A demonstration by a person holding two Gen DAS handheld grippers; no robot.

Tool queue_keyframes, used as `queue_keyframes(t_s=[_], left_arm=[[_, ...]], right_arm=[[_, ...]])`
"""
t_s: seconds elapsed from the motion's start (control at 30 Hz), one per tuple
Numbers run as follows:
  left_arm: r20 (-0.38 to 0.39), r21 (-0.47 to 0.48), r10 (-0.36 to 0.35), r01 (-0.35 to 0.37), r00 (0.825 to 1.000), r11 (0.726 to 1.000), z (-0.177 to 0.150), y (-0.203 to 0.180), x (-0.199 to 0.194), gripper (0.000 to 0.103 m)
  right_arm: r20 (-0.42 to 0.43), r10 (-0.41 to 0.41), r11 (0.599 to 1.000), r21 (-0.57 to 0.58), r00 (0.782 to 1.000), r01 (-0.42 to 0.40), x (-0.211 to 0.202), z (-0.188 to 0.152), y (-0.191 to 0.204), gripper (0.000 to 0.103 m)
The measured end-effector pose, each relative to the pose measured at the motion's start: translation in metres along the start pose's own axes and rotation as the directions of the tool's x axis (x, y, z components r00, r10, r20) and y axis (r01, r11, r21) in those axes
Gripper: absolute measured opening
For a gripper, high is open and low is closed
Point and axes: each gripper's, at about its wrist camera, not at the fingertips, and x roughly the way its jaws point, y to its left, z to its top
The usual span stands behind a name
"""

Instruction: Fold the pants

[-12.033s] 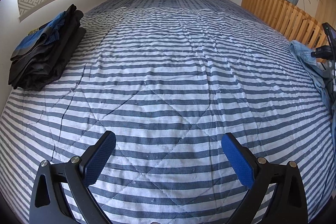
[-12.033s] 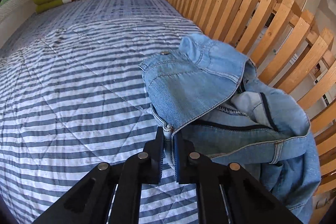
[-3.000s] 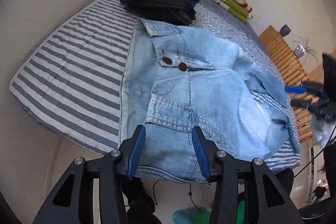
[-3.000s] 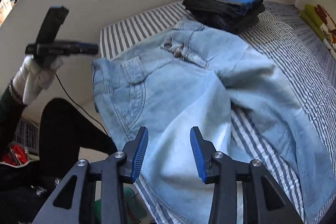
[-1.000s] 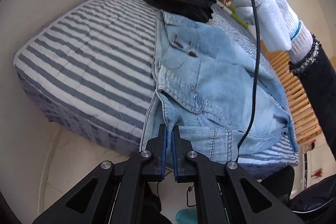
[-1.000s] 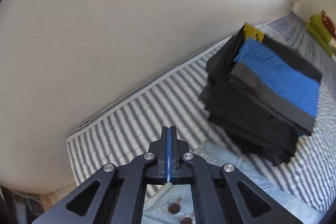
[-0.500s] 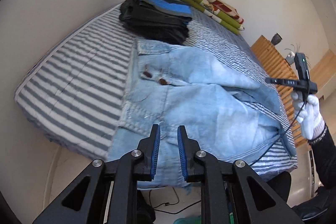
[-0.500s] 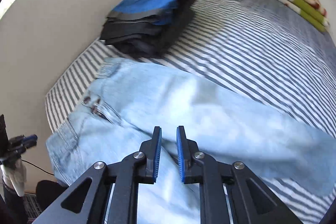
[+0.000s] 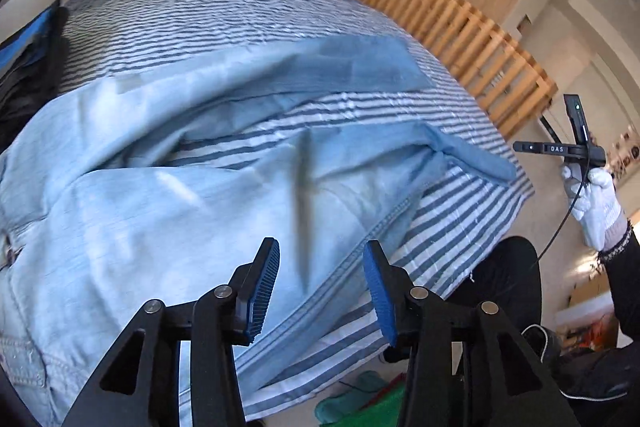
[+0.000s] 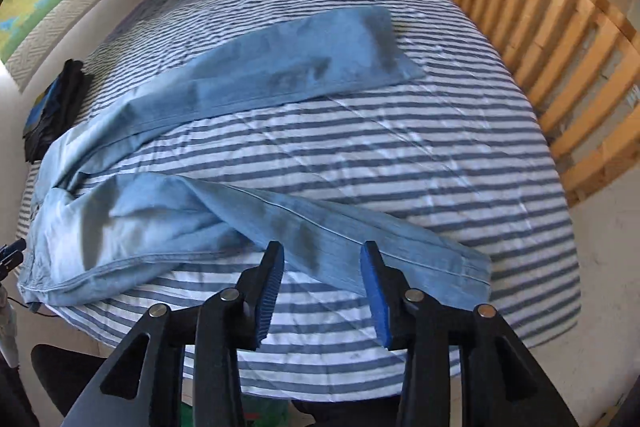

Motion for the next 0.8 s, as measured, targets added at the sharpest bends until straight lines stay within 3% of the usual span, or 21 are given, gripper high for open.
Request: queue_keyframes(t_s=[0.17, 0.37, 0.4, 0.43, 0.47, 0.67, 0.8], left_arm=[[-0.116, 0.099, 0.007, 0.005, 0.993, 0.995, 0.007, -0.043, 0.069, 0.055], [-0.185, 0.223, 0.122, -0.079, 0.975, 0.972, 0.001, -0.072, 0.126, 0.055], [-0.192, 0.239, 0.145, -0.097, 0.971, 0.966, -0.001, -0.073, 0.131, 0.047], [-0.204, 0.25, 0.169, -0.116, 0.964, 0.961, -0.002, -0.074, 0.137, 0.02], [-0.215, 0.249, 0.183, -0.127, 0.959, 0.96, -0.003, -0.074, 0.141, 0.012], [-0.222, 0.217, 0.123, -0.074, 0.967, 0.973, -0.004, -0.072, 0.123, 0.008], [-0.204, 0.254, 0.119, -0.065, 0.972, 0.965, -0.007, -0.082, 0.101, 0.008]], right_arm=[[-0.036, 0.001, 0.997, 0.074, 0.999, 0.002, 0.016, -0.042, -0.056, 0.04], [-0.078, -0.049, 0.998, -0.034, 0.996, 0.047, 0.052, -0.059, -0.048, 0.041], [-0.087, -0.067, 0.997, -0.044, 0.994, 0.064, 0.058, -0.057, -0.046, 0.041], [-0.095, -0.089, 0.995, -0.054, 0.991, 0.084, 0.065, -0.054, -0.046, 0.041], [-0.101, -0.108, 0.993, -0.061, 0.989, 0.102, 0.07, -0.048, -0.045, 0.04], [0.039, -0.214, 0.976, -0.031, 0.976, 0.215, 0.08, 0.027, -0.064, 0.04], [0.03, -0.095, 0.995, 0.03, 0.995, 0.094, 0.069, 0.045, -0.087, 0.041]])
